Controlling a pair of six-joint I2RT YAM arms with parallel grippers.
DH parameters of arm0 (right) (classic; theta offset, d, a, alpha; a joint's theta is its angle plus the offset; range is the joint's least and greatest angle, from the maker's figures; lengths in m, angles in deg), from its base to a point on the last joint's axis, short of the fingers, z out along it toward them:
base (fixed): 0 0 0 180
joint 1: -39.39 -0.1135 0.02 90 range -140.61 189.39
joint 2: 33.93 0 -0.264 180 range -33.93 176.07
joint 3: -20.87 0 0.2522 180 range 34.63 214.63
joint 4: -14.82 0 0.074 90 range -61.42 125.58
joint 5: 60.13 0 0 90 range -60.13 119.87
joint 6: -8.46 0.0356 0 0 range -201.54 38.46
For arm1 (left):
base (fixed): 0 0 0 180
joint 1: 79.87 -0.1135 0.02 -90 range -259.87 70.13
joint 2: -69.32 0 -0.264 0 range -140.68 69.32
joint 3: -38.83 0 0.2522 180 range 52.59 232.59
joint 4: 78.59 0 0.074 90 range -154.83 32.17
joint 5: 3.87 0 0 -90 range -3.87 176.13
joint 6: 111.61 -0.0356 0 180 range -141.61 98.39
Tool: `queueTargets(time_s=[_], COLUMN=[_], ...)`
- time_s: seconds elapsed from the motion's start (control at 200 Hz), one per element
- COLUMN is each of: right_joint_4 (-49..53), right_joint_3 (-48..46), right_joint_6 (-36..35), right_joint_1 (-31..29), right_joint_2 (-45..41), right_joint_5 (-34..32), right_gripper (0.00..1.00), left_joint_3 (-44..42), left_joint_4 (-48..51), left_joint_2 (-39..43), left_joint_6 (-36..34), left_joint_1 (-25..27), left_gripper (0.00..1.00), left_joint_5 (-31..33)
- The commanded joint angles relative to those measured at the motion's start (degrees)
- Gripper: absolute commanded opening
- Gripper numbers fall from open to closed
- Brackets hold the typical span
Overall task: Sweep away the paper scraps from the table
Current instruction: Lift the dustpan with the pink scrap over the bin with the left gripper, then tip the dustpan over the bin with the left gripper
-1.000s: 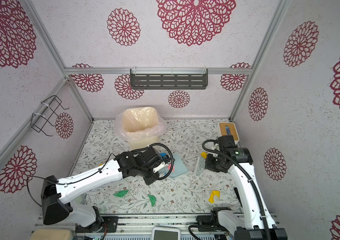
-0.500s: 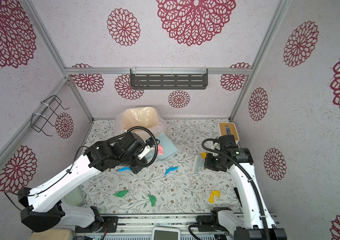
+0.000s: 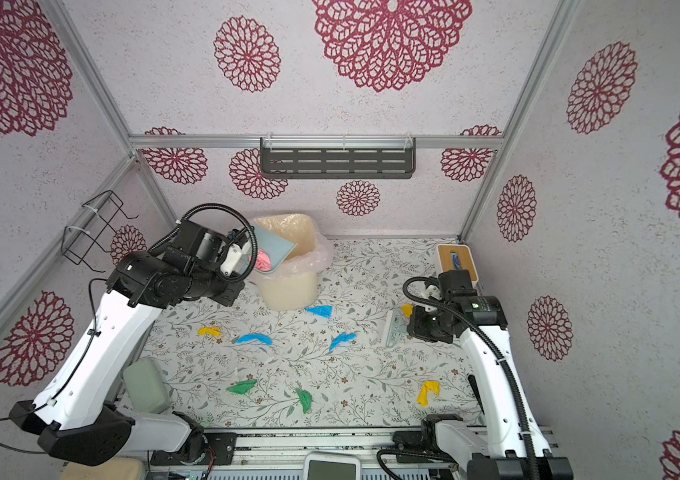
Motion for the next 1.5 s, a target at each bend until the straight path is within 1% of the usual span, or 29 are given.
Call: queueTargets(time_s=[0.0,0.12,0.215,0.33,0.5,0.63,0.806,1.011,1.126,1.216,1.331,1.496], right_joint_4=[1.0,1.2,1.2,1.4,1.8,2.2,2.2,2.3,2.2,2.2,2.6,3.4], right_joint_3=[1.8,1.4,0.8,0.4,0.0,0.0,-0.7,-1.5,-1.5,-1.5,-1.3,-1.0], right_joint_6=[-1.5,-1.7,-1.7,-1.7,-1.6,-1.7,-1.8,-2.7,-3.3,-3.6,-4.2,-4.8], right_joint_1=[0.4,0.5,0.5,0.5,0.5,0.5,0.5,0.6,0.5,0.6,0.6,0.6], right_joint_2=[-0.7,-1.0,-1.1,-1.3,-1.1,-1.0,-0.3,0.7,1.5,2.0,2.4,2.7], right_joint_5=[0.9,0.9,1.1,1.4,2.3,2.5,3.7,4.1,4.3,4.6,4.8,4.8], right_gripper=[0.0,0.0,0.0,0.0,0.0,0.0,0.0,0.0,0.0,0.0,0.0,0.0], left_joint_3=[3.2,6.5,9.3,13.3,20.0,22.8,25.0,25.9,27.4,27.9,26.0,19.4], left_joint_4=[0.7,2.1,3.4,4.8,6.1,6.5,6.9,6.0,5.2,4.2,1.0,-6.7], left_joint_2=[-1.6,-4.7,-7.9,-12.0,-18.6,-22.2,-26.1,-28.5,-29.8,-30.5,-30.3,-28.2], left_joint_6=[-2.2,-4.8,-7.0,-9.9,-13.8,-15.7,-17.9,-22.0,-23.9,-26.2,-30.9,-40.3], left_joint_1=[-3.7,-6.3,-7.5,-8.0,-8.5,-8.5,-7.8,-4.3,-2.9,-1.2,1.2,3.5], left_gripper=[0.0,0.0,0.0,0.0,0.0,0.0,0.0,0.0,0.0,0.0,0.0,0.0], left_joint_5=[-2.6,-2.0,-0.3,3.0,5.3,6.4,9.9,19.0,21.9,25.6,31.3,40.7])
